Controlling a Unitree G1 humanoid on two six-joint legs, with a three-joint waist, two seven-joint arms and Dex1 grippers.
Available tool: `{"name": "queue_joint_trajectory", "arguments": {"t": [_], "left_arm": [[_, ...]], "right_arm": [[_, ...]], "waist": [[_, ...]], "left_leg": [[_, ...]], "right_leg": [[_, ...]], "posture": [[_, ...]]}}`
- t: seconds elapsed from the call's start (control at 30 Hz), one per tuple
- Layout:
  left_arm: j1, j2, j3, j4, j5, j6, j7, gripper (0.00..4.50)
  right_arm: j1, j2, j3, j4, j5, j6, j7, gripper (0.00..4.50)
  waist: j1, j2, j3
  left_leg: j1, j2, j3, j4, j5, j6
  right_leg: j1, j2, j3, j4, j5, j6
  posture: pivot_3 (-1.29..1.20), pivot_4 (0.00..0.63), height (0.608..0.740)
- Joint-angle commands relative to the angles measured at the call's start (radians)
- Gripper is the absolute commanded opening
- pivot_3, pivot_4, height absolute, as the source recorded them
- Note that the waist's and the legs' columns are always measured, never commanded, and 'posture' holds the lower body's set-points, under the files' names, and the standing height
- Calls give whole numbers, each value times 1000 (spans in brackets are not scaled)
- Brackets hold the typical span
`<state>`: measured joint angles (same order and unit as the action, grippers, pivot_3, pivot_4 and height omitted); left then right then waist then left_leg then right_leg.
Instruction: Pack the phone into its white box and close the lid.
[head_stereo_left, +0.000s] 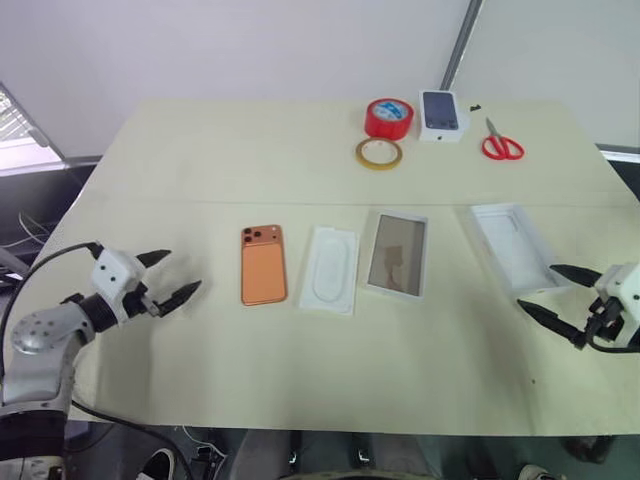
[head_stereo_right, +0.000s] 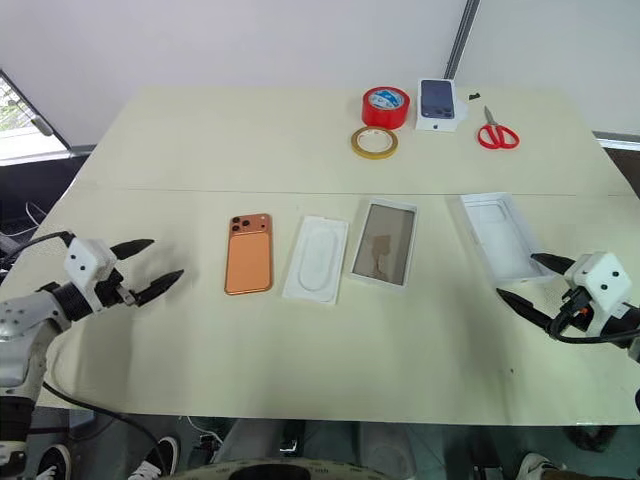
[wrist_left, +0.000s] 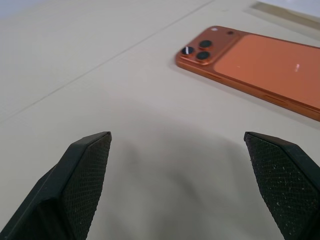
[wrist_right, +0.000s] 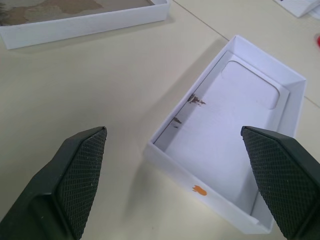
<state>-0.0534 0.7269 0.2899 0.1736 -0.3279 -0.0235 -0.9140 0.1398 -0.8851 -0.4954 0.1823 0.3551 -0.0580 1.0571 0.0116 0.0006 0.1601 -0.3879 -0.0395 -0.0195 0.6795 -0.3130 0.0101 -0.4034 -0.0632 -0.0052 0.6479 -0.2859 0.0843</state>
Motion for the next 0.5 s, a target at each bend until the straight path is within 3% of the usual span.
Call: {"name": "queue_joint_trajectory", "arguments": {"t": [0.03,0.37,0.5], "left_arm": [[-17,14,33,-23,-18,8,13,4469],[10,7,17,-62,-37,2,-21,4469],[14,-13,53,-83,-122,1,-73,4469]], "right_arm": [[-14,-24,-26,23,-5,-29,-2,4500],[-25,-11,-16,25,-23,-37,-25,4500],[-38,-17,-29,51,-21,-38,-35,4500]], "waist": [[0,0,0],[-2,0,0],[-2,0,0]], "left_leg": [[0,0,0,0,0,0],[0,0,0,0,0,0],[0,0,0,0,0,0]], "right_leg": [[0,0,0,0,0,0],[0,0,0,0,0,0],[0,0,0,0,0,0]], "posture": [[0,150,740],[0,150,740],[0,150,740]]}}
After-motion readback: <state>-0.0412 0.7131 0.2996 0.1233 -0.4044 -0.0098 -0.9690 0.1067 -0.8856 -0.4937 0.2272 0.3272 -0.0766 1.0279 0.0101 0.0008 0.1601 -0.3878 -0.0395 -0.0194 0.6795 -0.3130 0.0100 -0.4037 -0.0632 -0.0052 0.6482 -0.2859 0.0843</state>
